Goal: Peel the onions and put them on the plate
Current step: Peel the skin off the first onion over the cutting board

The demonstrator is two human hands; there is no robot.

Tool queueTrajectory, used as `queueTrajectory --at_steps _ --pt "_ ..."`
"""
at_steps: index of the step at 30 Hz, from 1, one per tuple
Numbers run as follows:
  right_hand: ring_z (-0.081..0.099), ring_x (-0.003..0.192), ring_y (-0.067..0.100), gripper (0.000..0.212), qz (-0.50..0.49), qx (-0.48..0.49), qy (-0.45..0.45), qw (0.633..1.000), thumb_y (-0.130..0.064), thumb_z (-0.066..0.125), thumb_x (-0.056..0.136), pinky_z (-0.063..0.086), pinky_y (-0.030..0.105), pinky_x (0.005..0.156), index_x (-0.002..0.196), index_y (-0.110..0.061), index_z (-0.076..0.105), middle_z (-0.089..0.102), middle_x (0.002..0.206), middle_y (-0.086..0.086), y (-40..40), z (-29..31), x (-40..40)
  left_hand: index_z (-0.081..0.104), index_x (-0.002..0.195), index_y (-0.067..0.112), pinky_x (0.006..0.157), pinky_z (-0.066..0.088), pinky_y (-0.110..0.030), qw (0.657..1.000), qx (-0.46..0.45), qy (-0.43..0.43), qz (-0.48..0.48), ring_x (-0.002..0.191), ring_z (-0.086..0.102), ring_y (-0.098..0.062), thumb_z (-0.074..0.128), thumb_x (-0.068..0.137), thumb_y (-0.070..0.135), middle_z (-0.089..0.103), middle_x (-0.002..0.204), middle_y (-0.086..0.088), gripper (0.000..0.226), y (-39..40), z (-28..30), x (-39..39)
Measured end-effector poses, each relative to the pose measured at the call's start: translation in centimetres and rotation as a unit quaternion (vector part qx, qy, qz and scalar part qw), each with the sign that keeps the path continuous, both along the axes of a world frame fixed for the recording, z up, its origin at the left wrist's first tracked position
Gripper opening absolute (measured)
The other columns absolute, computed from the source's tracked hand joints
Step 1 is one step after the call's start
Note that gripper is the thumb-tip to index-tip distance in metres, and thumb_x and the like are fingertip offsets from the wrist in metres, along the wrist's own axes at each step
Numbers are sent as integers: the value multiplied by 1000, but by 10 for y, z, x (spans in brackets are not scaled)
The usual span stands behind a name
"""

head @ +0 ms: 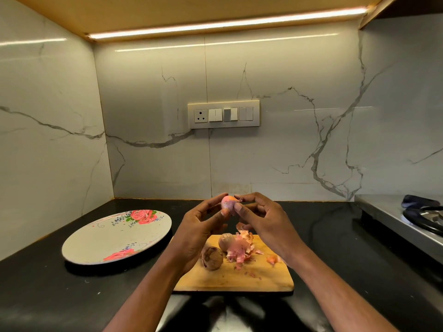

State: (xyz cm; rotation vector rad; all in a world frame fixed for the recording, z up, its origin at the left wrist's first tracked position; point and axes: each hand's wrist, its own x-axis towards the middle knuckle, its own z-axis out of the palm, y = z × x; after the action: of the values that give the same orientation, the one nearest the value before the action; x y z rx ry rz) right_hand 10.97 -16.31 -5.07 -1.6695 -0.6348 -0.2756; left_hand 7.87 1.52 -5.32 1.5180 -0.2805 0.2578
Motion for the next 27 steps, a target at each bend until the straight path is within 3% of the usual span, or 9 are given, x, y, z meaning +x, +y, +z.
queueTrajectory --at_steps 7,9,12,14,17,22,27 --pt "73 90 15 29 -27 49 17 998 -42 75 80 62 32 77 98 -18 72 76 92 0 0 -1 2 64 123 24 89 57 -27 998 49 -24 27 113 66 -10 78 78 32 71 118 7 48 -2 -5 3" --pt "74 88 16 29 -28 58 27 998 -41 74 81 62 31 77 97 -17 71 76 91 1 0 -1 2 64 123 25 86 55 -21 997 61 -29 22 113 65 -5 77 77 31 71 118 10 48 -3 -4 2" --pt "75 86 17 29 -18 70 41 997 -39 72 83 62 38 81 95 -12 71 76 91 5 1 0 2 63 123 22 74 52 -10 998 54 -38 21 104 67 3 77 73 25 72 114 11 52 -4 -4 1" --pt "75 86 17 23 -19 68 37 997 -33 71 87 62 40 81 92 -11 72 76 90 6 1 0 2 62 123 21 74 52 -9 997 52 -43 27 102 67 4 76 74 24 72 114 10 52 -3 -4 1" --pt "75 84 15 16 -32 63 15 997 -27 73 88 63 37 78 95 -13 73 76 90 4 -2 3 2 64 125 25 85 56 -16 996 68 -44 27 108 66 1 74 77 30 71 116 13 49 -2 -4 2" --pt "74 93 12 37 -7 33 3 999 -44 74 81 62 29 78 116 -30 70 74 104 -1 -2 4 1 61 129 26 95 56 -30 997 66 -41 25 116 64 -11 75 77 34 68 123 7 54 0 -5 2" --pt "71 101 14 24 -5 41 6 999 -41 78 82 62 38 84 102 -29 76 75 101 -5 -5 3 2 60 122 20 82 55 -16 996 71 -35 32 107 67 -3 78 73 31 71 116 5 53 -2 -3 1"
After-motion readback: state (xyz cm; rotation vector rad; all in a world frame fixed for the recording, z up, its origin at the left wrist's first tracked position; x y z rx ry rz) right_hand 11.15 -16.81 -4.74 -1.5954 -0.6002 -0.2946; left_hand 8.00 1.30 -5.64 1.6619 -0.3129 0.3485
